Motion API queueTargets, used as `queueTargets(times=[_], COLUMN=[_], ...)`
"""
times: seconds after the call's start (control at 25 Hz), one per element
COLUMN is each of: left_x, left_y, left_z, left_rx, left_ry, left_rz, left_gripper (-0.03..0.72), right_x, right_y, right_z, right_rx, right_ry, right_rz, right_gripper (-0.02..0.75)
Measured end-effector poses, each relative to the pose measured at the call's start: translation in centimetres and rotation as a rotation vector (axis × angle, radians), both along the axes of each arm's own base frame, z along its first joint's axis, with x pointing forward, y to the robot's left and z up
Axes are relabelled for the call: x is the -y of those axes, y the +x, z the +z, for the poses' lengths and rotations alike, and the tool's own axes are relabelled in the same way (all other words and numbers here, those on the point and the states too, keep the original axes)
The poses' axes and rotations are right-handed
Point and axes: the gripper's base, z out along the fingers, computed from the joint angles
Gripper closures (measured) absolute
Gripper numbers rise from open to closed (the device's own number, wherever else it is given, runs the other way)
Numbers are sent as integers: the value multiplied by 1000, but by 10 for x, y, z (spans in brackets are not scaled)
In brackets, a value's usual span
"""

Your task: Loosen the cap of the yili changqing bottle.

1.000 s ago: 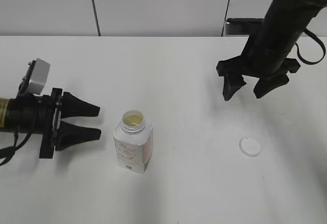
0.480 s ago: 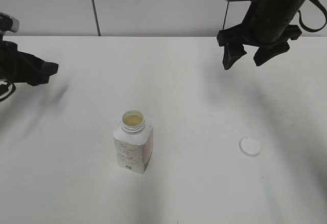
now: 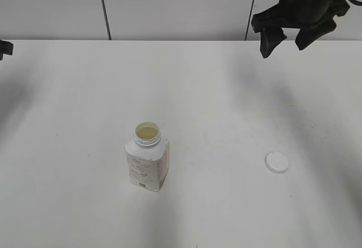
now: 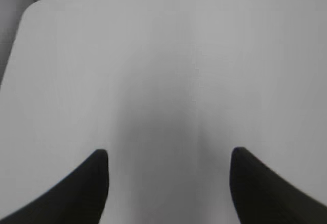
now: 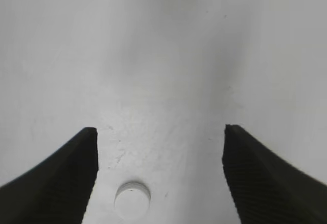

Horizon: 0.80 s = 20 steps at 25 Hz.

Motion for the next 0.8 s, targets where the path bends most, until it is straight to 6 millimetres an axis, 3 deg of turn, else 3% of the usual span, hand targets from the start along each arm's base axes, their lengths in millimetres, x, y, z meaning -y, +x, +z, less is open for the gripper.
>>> queueTargets(times=[0.32,0.8], left_x=[-7,0], left_y=[-8,-20], left_z=[40,77], left_rx=[-167,-481], left_ry=[34,-63], left_rz=[76,34], left_gripper=[228,230], right_x=[12,72], right_y=[6,19], right_z=[26,38], right_rx=[27,-1], right_ry=[-67,-16], right_rz=[-1,-95], right_gripper=[143,143])
